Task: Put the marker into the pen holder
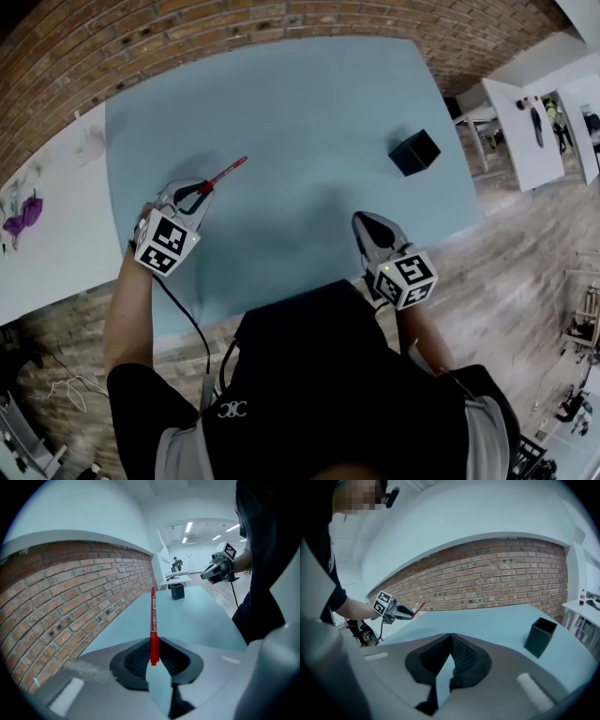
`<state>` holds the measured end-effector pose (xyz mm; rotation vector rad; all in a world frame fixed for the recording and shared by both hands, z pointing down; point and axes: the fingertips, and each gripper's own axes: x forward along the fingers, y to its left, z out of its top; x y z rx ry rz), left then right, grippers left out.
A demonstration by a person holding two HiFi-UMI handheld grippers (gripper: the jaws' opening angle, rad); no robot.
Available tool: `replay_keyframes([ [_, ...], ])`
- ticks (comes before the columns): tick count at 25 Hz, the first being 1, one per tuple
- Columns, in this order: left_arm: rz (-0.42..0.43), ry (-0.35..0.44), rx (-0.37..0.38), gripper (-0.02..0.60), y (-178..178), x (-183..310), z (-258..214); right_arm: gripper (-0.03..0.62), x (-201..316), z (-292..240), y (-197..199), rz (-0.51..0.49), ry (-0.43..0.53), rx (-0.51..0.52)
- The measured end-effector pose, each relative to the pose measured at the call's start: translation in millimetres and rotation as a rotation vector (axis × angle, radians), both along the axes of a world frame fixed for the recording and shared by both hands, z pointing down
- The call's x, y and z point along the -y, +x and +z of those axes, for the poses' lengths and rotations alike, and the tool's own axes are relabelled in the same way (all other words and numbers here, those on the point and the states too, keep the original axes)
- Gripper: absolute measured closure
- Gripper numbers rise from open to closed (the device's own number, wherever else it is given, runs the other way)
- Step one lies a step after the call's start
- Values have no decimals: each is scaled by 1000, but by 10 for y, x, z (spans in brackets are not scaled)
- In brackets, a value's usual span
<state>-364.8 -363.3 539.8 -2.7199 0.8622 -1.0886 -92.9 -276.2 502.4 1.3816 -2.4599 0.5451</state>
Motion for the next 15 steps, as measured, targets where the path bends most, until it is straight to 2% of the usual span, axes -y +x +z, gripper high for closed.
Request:
replay_keyframes([
  [3, 14, 17, -34, 511, 20, -3, -12, 591, 15, -68, -82, -3, 13, -32],
  [7, 17, 6, -28, 511, 91, -130, 192, 591, -53, -104, -179, -54, 26, -72],
  [15, 7, 27, -43, 511, 445, -228, 165, 591, -60, -126, 106, -85, 42, -45],
])
